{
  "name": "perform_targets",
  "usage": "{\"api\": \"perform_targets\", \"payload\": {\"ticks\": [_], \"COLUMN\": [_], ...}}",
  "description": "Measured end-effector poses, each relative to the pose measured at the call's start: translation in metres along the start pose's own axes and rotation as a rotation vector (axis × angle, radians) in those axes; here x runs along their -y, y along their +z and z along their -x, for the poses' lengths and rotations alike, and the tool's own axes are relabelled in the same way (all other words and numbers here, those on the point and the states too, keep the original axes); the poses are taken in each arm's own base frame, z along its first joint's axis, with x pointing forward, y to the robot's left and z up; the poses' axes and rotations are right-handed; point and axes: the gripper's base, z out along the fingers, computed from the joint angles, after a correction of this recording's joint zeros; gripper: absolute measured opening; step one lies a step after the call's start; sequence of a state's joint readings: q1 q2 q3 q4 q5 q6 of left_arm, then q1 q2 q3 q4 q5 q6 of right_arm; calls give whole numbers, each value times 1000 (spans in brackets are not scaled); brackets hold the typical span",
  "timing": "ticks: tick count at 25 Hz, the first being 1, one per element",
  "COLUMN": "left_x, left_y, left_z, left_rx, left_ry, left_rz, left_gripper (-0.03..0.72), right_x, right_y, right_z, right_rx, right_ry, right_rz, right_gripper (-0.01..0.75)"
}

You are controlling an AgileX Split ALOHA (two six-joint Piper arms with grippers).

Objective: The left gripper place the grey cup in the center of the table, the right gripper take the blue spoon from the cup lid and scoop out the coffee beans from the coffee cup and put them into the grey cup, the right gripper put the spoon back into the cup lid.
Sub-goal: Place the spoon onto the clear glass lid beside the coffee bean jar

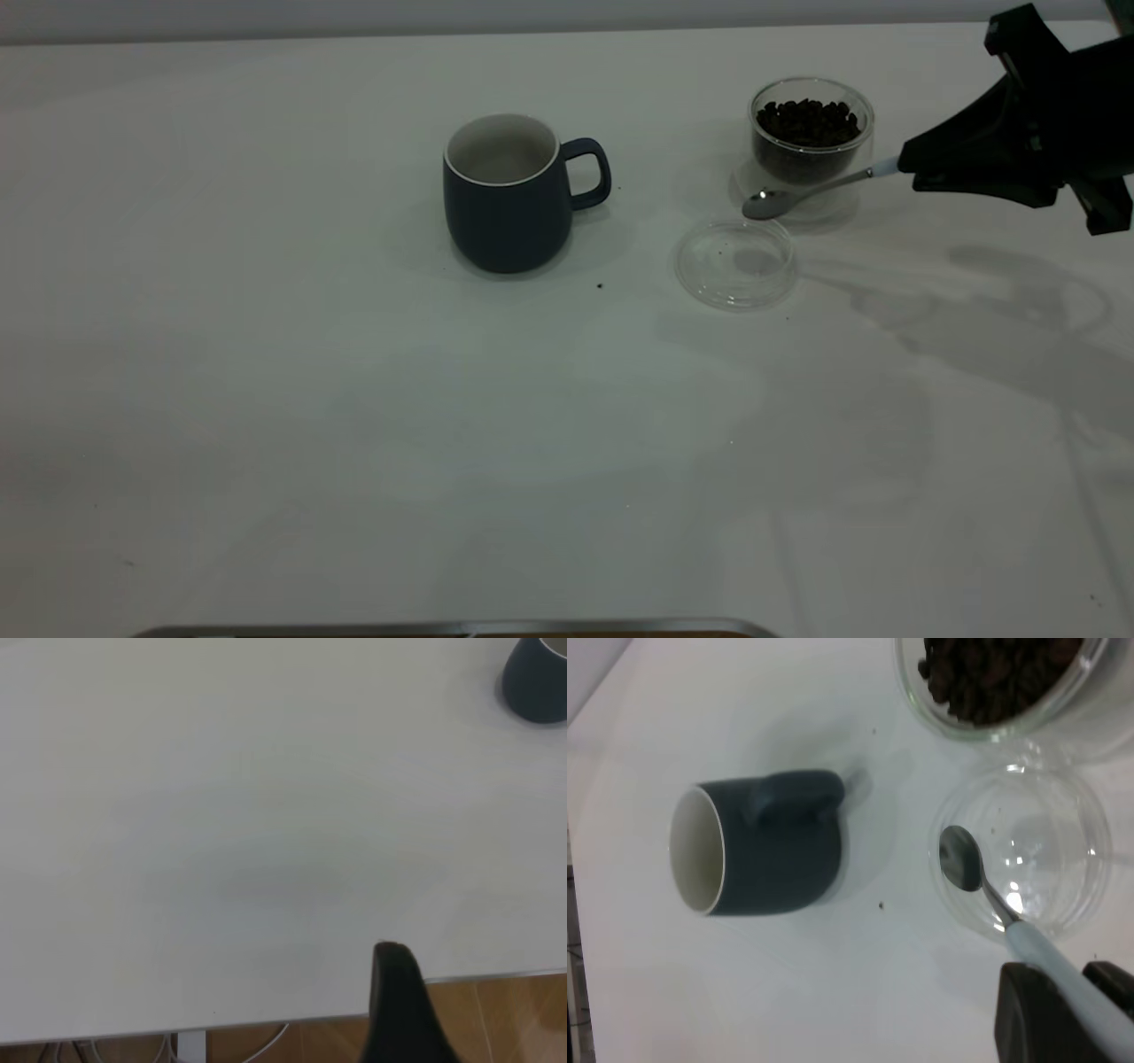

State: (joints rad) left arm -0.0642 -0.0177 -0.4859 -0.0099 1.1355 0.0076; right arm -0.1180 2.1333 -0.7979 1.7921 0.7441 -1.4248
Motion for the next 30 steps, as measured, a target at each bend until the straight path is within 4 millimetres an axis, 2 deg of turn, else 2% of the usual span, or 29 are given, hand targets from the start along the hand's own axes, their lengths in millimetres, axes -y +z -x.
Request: {"api": "perform_targets", "payload": {"ticks": [13, 18, 26, 30], "left_x": [0, 0, 0, 0], "left_y": [0, 0, 0, 0], "left_z": [0, 0, 0, 0], "left_rx": [0, 0, 0, 0], "left_ry": [0, 0, -1, -8], "left_rz": [0, 0, 0, 0], "left_gripper": [517, 517, 517, 517], "right_x": [34, 41, 43, 45], "right_y": [42, 55, 60, 60], "right_z": [3, 5, 6, 6], "right_rx": [-69, -83, -86, -85], "right_ry": [65, 56, 30, 24], "right_rz": [37, 82, 102, 91], "right_gripper": [107, 107, 112, 173]}}
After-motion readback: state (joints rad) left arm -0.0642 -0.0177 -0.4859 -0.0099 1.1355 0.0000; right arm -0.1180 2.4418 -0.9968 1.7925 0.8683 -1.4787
